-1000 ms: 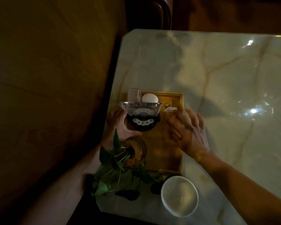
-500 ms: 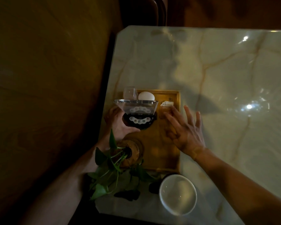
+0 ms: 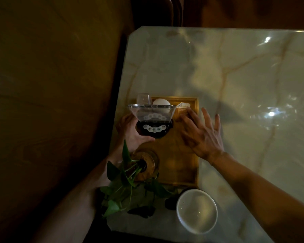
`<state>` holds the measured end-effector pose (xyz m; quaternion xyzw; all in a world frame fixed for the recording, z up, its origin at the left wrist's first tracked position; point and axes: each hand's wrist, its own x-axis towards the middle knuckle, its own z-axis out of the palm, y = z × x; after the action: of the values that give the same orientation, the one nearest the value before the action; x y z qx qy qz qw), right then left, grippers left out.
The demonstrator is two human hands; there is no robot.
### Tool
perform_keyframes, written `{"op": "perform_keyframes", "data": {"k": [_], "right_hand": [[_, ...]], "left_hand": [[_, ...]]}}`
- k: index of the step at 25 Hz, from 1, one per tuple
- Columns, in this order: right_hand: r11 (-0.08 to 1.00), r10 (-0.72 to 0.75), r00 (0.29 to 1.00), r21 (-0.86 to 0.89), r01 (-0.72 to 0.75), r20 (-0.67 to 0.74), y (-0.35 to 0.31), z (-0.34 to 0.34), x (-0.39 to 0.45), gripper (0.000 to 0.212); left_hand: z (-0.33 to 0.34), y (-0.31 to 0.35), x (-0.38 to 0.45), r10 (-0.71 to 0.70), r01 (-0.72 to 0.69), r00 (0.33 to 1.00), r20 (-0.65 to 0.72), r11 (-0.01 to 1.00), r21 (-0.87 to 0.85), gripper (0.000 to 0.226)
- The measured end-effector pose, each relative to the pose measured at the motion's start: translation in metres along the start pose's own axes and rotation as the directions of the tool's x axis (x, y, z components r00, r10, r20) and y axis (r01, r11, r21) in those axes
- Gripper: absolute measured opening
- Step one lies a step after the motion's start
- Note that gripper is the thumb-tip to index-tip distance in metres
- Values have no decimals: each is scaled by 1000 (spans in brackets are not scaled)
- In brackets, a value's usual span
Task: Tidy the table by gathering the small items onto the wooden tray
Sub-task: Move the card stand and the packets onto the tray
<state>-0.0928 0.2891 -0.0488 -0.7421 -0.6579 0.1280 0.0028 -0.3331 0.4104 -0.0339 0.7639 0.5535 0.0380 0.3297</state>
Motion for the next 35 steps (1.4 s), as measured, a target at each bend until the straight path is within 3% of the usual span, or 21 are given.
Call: {"op": "perform_keyframes", "data": {"k": [6,17,24,30,35], "right_hand": [[1000,4,1000,-5,-4,-22,3,1,3,59],[994,80,996,71,-78,-34,-4,1,1,56],[995,80,997,60,-80,3,-5,-1,1,58],[992,95,995,79,-95,12,-7,-2,-1,60],[989,115,993,95,-115,6,-7,1,-3,56]], "left_hand": [[0,-1,1,-7,7,1000,0,1000,-21,112],[-4,7,5,-3,3,1000,-5,999,-48,95],[0,17,-12,-79,57,993,-90,973,-224,93],[-8,19,-8,-18,15,1000,-14,985,-173,97],[-2,17,-1,-22,19,999,-29,995,-98,96]]}}
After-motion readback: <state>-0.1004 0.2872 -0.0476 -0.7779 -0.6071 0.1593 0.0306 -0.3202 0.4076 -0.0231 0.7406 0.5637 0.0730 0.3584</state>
